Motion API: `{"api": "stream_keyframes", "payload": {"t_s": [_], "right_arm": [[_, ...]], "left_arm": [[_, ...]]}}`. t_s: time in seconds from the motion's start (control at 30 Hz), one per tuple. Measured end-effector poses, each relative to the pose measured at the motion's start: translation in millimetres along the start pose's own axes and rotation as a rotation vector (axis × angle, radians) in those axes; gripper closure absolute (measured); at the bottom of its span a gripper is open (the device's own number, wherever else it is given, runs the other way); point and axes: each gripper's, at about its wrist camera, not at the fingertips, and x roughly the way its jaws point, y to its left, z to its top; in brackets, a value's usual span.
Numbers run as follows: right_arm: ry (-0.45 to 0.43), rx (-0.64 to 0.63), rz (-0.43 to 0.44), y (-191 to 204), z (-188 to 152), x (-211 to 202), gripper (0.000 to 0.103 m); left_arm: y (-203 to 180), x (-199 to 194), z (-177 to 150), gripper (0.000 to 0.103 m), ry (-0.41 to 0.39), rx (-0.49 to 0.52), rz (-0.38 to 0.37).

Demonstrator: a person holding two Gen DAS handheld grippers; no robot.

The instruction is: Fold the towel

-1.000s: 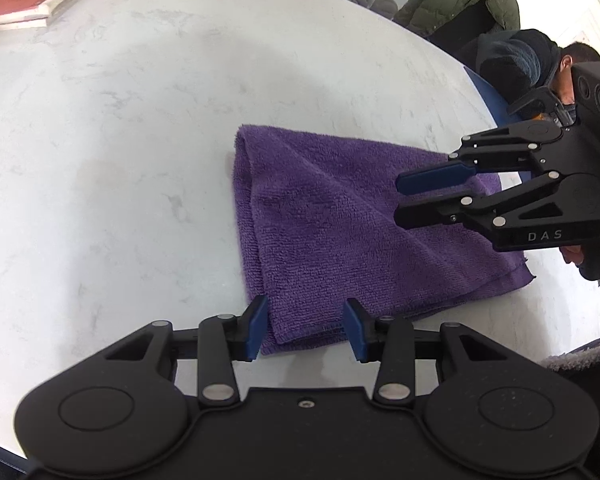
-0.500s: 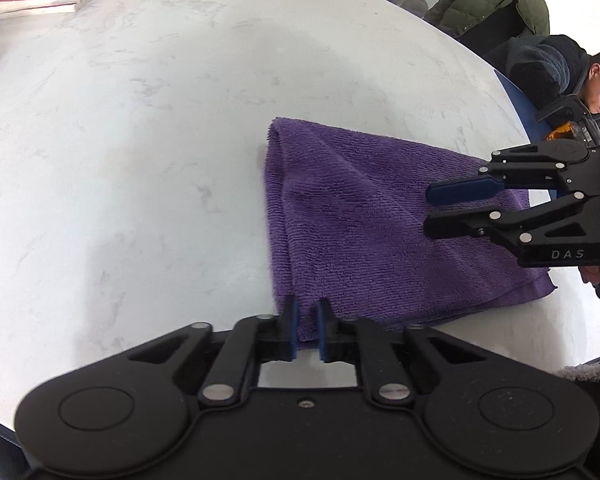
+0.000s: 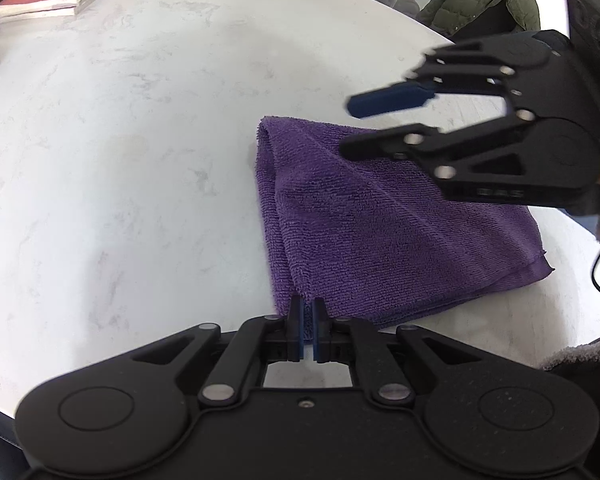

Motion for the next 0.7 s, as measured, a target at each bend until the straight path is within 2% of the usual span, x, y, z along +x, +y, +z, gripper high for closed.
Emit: {"api": "stream_keyframes", "payload": {"t_s": [0.13,0.27,0.37,0.53,0.7], "right_arm": [[0.038,-0.129,-0.006,8.3,14.0,26.2,0.074],[0.075,-0.214,-0.022,12.6,13.1,48.8,0.074],[0.052,-0.138,-0.01,-2.9,14.5,56.8,0.07],[0.054,-0.076,-0.072,-16.2,16.2,52.9,0.069],[0.025,-0.134,0.01,4.0,15.2,33.5,0.069]], "left_arm": [[2.0,-0.1,-1.4,0.099,-0.001,0.003,-0.006],[4.5,-2.2,-4.6,0.099,-0.003,-0.01,-0.011],[6.1,-4.2,-7.0,0.099,-0.003,-0.025,-0.013],[9.2,-6.5,-9.6,0.099,0.001,-0.021,-0.014],[8.6,-9.4,-10.0,0.099,0.003,-0.015,-0.015]]}}
